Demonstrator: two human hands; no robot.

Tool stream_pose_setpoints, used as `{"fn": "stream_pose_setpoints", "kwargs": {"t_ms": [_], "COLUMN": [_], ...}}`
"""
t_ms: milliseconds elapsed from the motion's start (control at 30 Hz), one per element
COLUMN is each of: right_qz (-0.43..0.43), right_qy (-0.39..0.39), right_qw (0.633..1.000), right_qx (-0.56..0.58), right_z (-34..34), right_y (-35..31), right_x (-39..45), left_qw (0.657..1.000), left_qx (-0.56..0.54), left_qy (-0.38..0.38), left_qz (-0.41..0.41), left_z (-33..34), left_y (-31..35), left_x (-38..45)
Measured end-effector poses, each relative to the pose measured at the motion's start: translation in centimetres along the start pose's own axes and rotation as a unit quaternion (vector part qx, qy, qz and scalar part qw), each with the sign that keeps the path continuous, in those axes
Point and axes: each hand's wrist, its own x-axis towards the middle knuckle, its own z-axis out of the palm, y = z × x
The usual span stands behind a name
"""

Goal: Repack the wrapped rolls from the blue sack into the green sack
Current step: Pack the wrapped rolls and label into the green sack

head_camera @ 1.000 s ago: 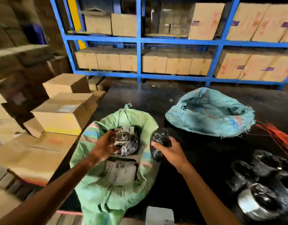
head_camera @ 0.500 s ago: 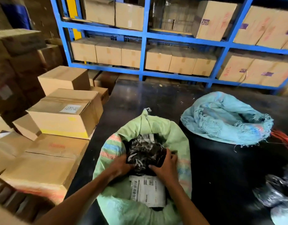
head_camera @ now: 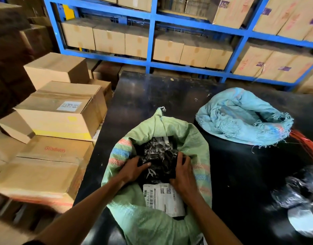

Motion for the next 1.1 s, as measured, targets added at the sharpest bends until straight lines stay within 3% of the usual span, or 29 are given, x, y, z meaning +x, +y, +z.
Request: {"fn": "stream_pose_setpoints", "kwargs": {"t_ms": [200, 333, 567, 767, 867, 967, 1100], "right_qz": [0.024, 0.017, 0.086, -0.002, -0.034, -0.002, 0.005], "right_qy": [-0.028, -0.038, 0.007, -0.065, -0.155, -0.244, -0.209], "right_qw": [0.999, 0.999, 0.996, 0.996, 0.983, 0.969, 0.977], "right_qx": [0.0, -0.012, -0.03, -0.054, -0.089, -0.043, -0.032], "right_z": [-0.2, -0.2, 1.4, -0.4, -0.7, -1.0, 0.0], "right_y": [0.7, 1.0, -1.0, 1.1, 1.9, 2.9, 2.9], "right_x": [0.4, 1.1, 1.6, 1.2, 0.7, 1.2, 1.1], "left_qw": [0.991, 0.993, 0.997, 0.993, 0.993, 0.994, 0.981], "left_qx": [0.113, 0.098, -0.007, 0.014, 0.045, 0.066, -0.029], "left_qy": [-0.056, -0.07, -0.07, -0.09, -0.061, -0.037, -0.133], "left_qz": [0.042, 0.018, -0.045, -0.073, -0.086, -0.084, -0.14], "left_z": [-1.3, -1.2, -0.2, -0.6, 0.3, 1.0, 0.1], "left_y": [-0.7, -0.6, -0.1, 1.0, 0.6, 1.0, 1.6], "left_x": [0.0, 0.3, 0.0, 0.2, 0.2, -0.1, -0.7]}}
